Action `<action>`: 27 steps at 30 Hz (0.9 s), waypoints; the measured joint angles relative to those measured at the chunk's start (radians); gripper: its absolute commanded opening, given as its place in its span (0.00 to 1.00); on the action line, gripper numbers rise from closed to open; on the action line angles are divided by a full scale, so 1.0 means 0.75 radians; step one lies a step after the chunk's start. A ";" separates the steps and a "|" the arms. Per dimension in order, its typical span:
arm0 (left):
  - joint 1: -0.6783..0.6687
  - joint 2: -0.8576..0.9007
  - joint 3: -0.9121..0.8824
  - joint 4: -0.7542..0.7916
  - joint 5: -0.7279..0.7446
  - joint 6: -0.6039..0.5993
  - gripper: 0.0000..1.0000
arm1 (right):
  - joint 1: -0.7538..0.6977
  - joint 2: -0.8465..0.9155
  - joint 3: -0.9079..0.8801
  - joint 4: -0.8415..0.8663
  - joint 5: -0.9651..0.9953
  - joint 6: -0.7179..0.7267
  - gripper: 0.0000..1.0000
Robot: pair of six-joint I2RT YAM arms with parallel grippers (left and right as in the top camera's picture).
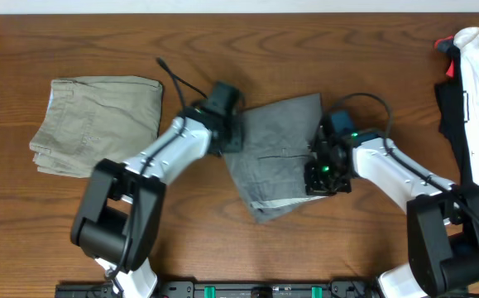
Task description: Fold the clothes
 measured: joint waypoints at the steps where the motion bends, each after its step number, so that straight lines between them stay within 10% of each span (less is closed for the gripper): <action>1: 0.023 0.000 0.033 -0.032 0.025 0.007 0.56 | 0.007 0.000 0.000 0.004 -0.003 0.006 0.03; 4: 0.102 -0.001 0.167 -0.212 0.122 0.021 0.79 | 0.005 -0.005 0.000 0.014 -0.003 0.010 0.12; 8: 0.169 -0.009 0.242 -0.446 0.204 0.024 0.91 | -0.042 -0.076 0.000 0.023 -0.007 -0.075 0.49; 11: 0.198 -0.010 0.217 -0.513 0.253 0.034 0.94 | -0.078 -0.152 0.006 0.054 -0.009 -0.144 0.49; 22: 0.206 -0.008 -0.157 -0.182 0.567 0.010 0.95 | -0.081 -0.061 0.017 0.418 -0.109 -0.188 0.03; 27: 0.206 -0.013 -0.226 -0.034 0.661 -0.055 0.95 | -0.077 0.082 0.019 0.532 -0.132 -0.109 0.01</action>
